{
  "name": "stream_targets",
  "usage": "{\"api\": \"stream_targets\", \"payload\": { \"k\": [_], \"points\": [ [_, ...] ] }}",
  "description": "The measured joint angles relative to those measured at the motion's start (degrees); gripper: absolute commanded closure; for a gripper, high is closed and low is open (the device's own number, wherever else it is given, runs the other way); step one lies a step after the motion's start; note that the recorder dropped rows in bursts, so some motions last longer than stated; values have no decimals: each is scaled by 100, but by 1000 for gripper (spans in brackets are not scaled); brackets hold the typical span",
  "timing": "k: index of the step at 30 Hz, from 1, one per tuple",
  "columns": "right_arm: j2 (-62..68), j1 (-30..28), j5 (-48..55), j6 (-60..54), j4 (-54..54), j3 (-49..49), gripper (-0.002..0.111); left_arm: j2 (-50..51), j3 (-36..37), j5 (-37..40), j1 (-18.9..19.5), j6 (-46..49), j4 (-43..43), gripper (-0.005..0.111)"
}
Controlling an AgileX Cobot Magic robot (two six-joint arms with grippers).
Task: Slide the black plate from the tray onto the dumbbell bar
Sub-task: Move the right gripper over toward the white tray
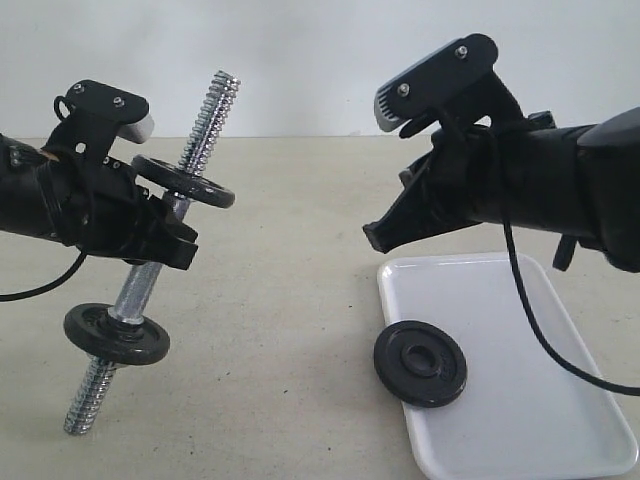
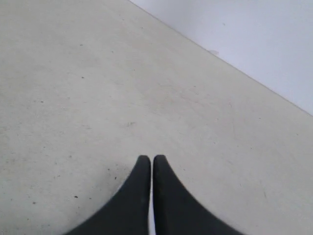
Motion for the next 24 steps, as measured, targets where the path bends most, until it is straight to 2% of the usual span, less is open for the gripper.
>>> {"api": "stream_targets", "payload": {
  "k": [6,18,24],
  "points": [
    [0,0,-222,-1400,1169,47,109,0,0,0,0,0,0,102],
    [0,0,-828,-1985,1300,135,109,0,0,0,0,0,0,102],
    [0,0,-338,-2083,1300,135,109,0,0,4,0,0,0,102]
  ]
}}
